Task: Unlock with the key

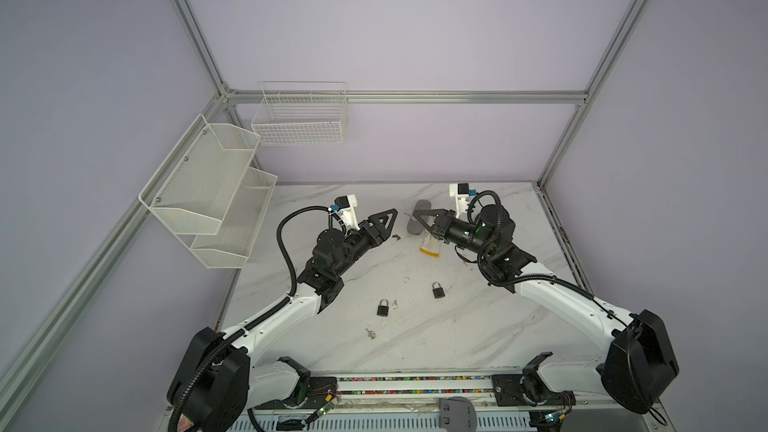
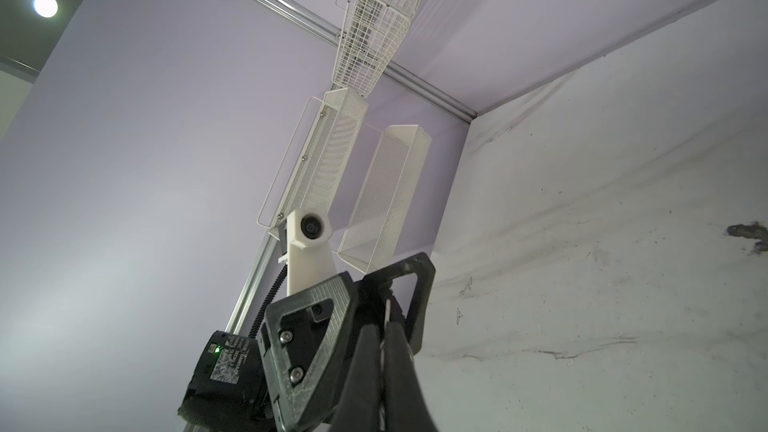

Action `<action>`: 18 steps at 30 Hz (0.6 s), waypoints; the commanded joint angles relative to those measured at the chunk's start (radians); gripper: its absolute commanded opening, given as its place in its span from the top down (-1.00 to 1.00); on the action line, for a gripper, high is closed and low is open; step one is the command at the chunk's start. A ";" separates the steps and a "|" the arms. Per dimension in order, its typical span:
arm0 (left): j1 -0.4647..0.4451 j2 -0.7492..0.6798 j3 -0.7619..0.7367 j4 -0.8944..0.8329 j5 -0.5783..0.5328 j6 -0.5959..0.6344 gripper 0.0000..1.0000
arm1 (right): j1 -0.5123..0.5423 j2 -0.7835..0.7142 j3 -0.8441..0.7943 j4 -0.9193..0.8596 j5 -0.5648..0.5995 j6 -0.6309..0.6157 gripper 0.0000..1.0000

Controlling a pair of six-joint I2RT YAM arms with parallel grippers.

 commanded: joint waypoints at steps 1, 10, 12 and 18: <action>0.000 0.035 0.126 0.176 0.099 -0.097 -0.13 | 0.014 -0.003 -0.013 0.114 -0.020 0.048 1.00; -0.010 0.056 0.131 0.240 0.108 -0.109 0.04 | 0.027 0.012 -0.012 0.110 -0.011 0.048 1.00; -0.013 0.057 0.133 0.237 0.109 -0.115 0.06 | 0.028 0.017 -0.017 0.139 -0.014 0.056 1.00; -0.016 0.053 0.129 0.234 0.109 -0.141 0.14 | 0.039 0.036 0.013 0.135 -0.006 0.042 1.00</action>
